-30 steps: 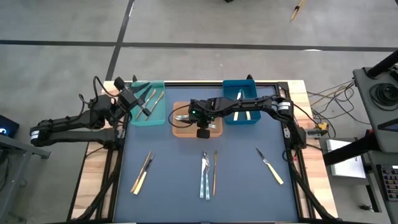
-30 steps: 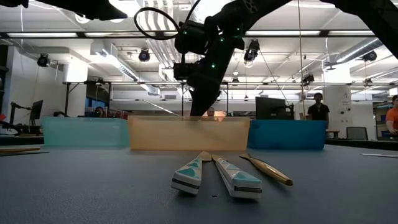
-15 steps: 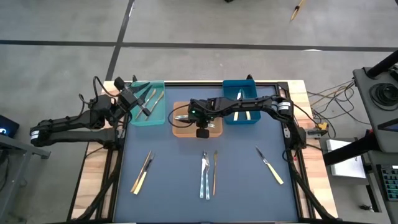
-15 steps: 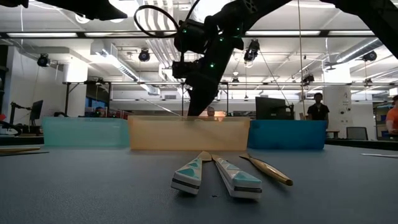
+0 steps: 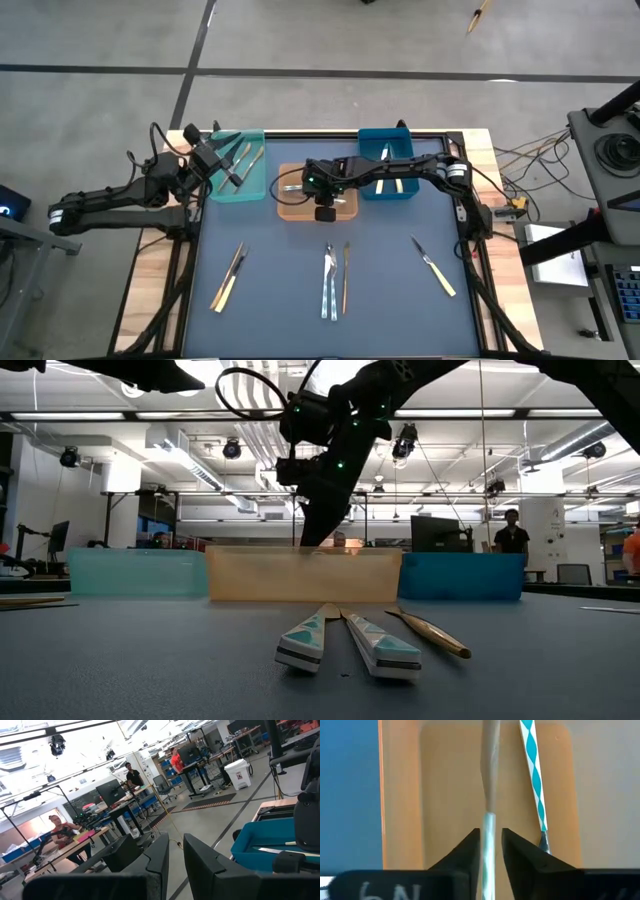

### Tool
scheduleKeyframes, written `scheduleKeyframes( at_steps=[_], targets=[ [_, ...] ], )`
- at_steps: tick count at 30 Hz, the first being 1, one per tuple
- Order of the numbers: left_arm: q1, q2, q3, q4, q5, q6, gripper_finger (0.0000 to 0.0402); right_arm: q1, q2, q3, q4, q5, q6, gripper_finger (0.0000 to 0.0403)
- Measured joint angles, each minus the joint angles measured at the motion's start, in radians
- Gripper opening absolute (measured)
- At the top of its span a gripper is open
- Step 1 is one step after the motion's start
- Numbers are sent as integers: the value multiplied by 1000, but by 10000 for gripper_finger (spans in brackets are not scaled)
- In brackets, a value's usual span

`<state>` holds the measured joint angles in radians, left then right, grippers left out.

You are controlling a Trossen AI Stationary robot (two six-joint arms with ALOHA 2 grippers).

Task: Sort silverware by color (type)
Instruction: Put the white knife in the orange bin, then put the yellow knife into the blue bin

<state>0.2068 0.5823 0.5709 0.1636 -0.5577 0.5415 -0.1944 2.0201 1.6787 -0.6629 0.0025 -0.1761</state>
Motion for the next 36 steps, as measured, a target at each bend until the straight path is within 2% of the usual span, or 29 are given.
scheduleKeyframes(
  at_steps=[7,13,20,29,36],
  targets=[
    [0,0,0,0,0,0,40,0,0,0,3,0,20,123],
    [0,0,-1,0,0,0,40,0,0,-1,16,0,24,139],
    [0,0,-2,0,0,0,40,2,-32,8,16,-2,53,122],
    [0,17,-2,-1,0,-33,40,36,-153,-13,31,-1,18,86],
    [-2,46,2,-50,1,-139,40,108,-268,-160,186,11,-26,58]
  ],
)
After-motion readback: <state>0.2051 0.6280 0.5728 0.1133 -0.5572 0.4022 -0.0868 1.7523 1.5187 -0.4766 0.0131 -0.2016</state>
